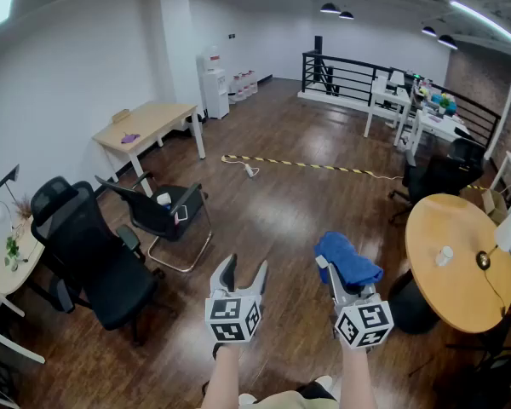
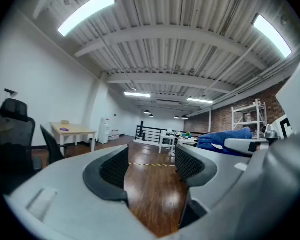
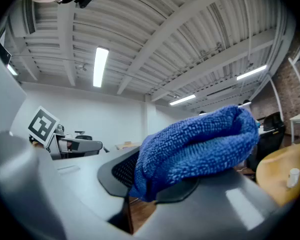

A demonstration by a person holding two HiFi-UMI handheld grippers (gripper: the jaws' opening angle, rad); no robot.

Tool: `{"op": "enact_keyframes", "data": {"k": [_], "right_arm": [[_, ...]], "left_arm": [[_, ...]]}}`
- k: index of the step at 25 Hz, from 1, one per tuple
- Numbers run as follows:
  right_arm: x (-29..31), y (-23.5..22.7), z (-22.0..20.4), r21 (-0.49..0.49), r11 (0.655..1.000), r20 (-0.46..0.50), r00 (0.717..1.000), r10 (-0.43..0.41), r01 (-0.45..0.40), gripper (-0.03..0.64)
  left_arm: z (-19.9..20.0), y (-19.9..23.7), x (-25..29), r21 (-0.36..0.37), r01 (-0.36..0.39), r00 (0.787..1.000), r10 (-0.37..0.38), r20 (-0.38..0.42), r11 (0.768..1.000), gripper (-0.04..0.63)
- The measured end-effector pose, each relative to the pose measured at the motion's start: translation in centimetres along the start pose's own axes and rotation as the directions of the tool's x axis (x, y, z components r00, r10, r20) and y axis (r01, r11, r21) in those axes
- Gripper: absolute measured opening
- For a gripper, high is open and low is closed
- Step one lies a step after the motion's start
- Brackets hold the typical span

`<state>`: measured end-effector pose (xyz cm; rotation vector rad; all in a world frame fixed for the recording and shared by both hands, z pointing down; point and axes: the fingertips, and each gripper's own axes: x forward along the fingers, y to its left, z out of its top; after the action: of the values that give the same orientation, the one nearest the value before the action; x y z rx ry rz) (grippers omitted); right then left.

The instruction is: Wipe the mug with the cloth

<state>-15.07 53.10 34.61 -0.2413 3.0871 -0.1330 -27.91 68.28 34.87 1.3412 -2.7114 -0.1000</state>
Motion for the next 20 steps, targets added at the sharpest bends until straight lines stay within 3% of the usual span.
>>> {"op": "enact_keyframes", "data": {"k": [5,9,14,20], "right_arm": [[-2.7,-10.6,2.3,0.000,0.995,0.028,0.995,-0.095,0.096,0.075],[-6.0,-17.8,3.4,-0.025,0.984,0.042,0.983,-0.176,0.177,0.075],[-12.2,-27.2,3.3,-0.038,0.947,0.032,0.948,-0.318,0.319,0.075],[-20.5,-35.4,2.0,0.020,0.863,0.013,0.863,-0.506,0.506,0.075]], "left_arm": [[0.8,-10.8,7.6,0.024,0.132,0.991,-0.132,0.004,0.991,0.285],[0.5,-19.6,13.2,0.028,0.250,0.968,-0.250,0.000,0.968,0.282],[-1.8,-31.0,18.2,0.012,0.393,0.920,-0.392,-0.023,0.920,0.282],[-4.3,-41.4,21.0,0.019,0.539,0.839,-0.536,-0.092,0.842,0.282]]}}
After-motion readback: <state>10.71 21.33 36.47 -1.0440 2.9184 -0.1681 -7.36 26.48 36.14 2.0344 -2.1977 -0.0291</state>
